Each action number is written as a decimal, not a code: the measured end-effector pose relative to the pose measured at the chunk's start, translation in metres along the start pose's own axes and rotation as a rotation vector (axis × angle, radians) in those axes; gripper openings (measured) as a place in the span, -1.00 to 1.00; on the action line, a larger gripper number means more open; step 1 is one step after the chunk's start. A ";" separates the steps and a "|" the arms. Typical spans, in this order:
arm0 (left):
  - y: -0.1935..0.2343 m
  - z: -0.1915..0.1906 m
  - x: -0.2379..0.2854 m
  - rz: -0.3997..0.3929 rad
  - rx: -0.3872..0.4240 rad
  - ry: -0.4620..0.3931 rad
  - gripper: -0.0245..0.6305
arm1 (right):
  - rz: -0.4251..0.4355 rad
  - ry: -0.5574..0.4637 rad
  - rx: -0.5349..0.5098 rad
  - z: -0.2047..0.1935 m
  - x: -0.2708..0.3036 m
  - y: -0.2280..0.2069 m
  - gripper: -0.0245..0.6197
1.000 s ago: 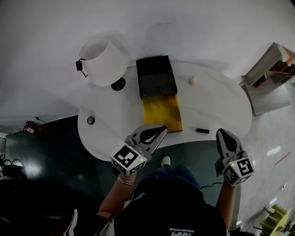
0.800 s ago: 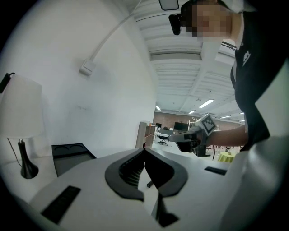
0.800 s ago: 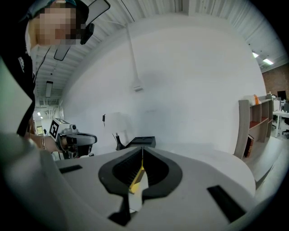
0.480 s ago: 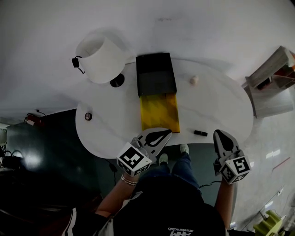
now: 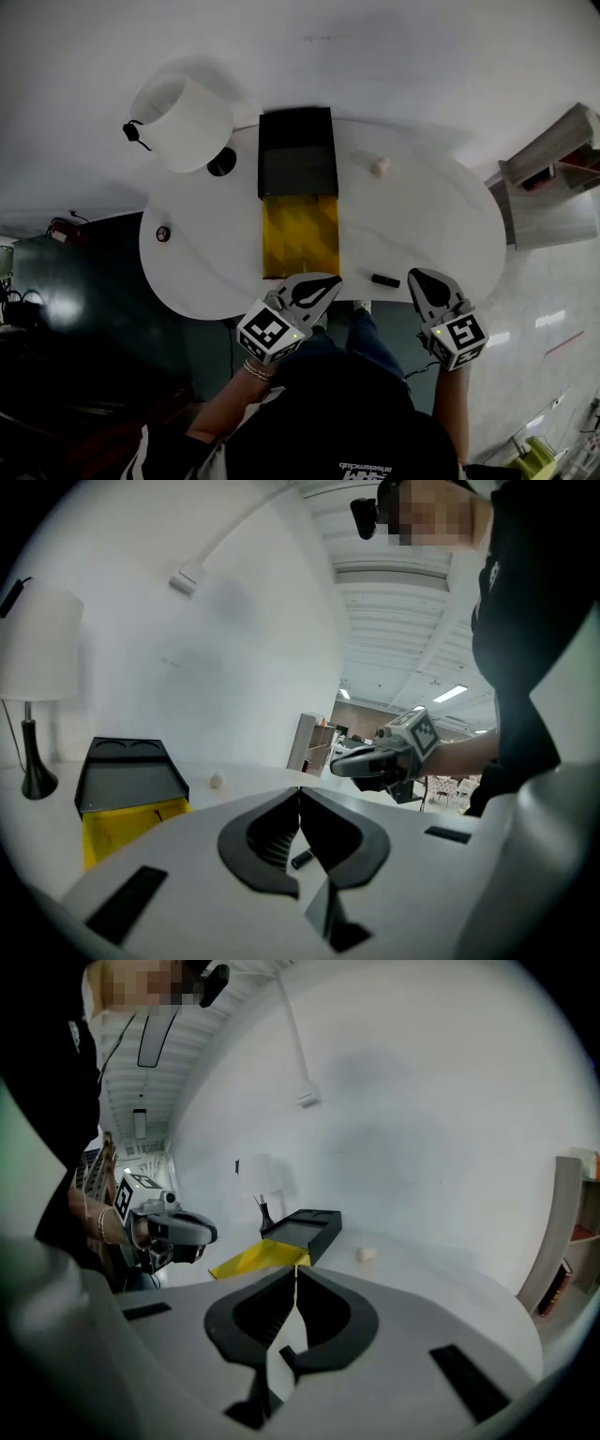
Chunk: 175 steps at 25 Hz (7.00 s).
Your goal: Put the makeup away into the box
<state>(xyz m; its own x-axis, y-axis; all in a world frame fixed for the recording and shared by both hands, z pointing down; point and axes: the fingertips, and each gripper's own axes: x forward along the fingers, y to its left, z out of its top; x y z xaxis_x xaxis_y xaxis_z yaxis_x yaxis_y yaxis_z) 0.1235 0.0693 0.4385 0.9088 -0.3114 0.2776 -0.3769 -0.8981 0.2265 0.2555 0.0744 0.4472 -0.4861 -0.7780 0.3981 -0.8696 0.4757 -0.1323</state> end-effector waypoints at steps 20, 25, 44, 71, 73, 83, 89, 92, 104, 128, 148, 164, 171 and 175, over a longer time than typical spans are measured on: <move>-0.018 -0.060 0.067 -0.019 -0.191 0.062 -0.87 | 0.303 0.257 -0.144 -0.095 0.043 -0.004 -0.86; -0.022 -0.077 0.073 -0.022 -0.246 0.079 -0.86 | 0.337 0.297 -0.165 -0.113 0.043 -0.004 -0.86; -0.026 -0.101 0.093 -0.003 -0.338 0.103 -0.86 | 0.371 0.450 -0.277 -0.167 0.054 -0.008 -0.42; -0.012 -0.076 0.089 -0.020 -0.147 0.180 -0.87 | 0.426 0.402 -0.156 -0.137 0.064 -0.012 -0.60; -0.010 -0.074 0.089 0.001 -0.133 0.194 -0.87 | 0.432 0.379 -0.160 -0.127 0.065 -0.013 -0.60; -0.002 -0.052 0.083 0.121 -0.135 0.155 -0.87 | 0.469 0.287 -0.279 -0.074 0.061 -0.019 -0.60; 0.006 -0.040 0.072 0.195 -0.137 0.119 -0.87 | 0.495 0.207 -0.296 -0.039 0.058 -0.018 -0.60; 0.012 -0.032 0.065 0.222 -0.125 0.104 -0.87 | 0.505 0.158 -0.259 -0.021 0.059 -0.018 -0.60; 0.076 -0.016 -0.011 0.372 -0.147 0.000 -0.87 | 0.478 0.102 -0.247 0.021 0.091 0.007 -0.60; 0.187 -0.019 -0.125 0.359 -0.159 0.010 -0.87 | 0.393 0.166 -0.167 0.043 0.204 0.100 -0.60; 0.238 -0.064 -0.152 0.284 -0.252 0.091 -0.87 | 0.231 0.312 -0.059 -0.004 0.277 0.110 -0.60; 0.261 -0.098 -0.161 0.284 -0.310 0.135 -0.87 | 0.176 0.410 -0.088 -0.038 0.321 0.108 -0.60; 0.262 -0.102 -0.164 0.290 -0.330 0.139 -0.87 | 0.152 0.449 -0.118 -0.047 0.334 0.105 -0.60; 0.262 -0.103 -0.164 0.287 -0.336 0.141 -0.87 | 0.148 0.447 -0.131 -0.045 0.338 0.105 -0.60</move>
<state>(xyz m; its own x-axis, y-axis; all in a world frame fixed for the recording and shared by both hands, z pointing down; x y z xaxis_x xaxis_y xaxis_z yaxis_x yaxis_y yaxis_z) -0.1428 -0.0834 0.5482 0.7347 -0.4668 0.4923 -0.6681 -0.6242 0.4051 0.0034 -0.1200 0.6088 -0.4937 -0.4595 0.7383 -0.7620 0.6377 -0.1126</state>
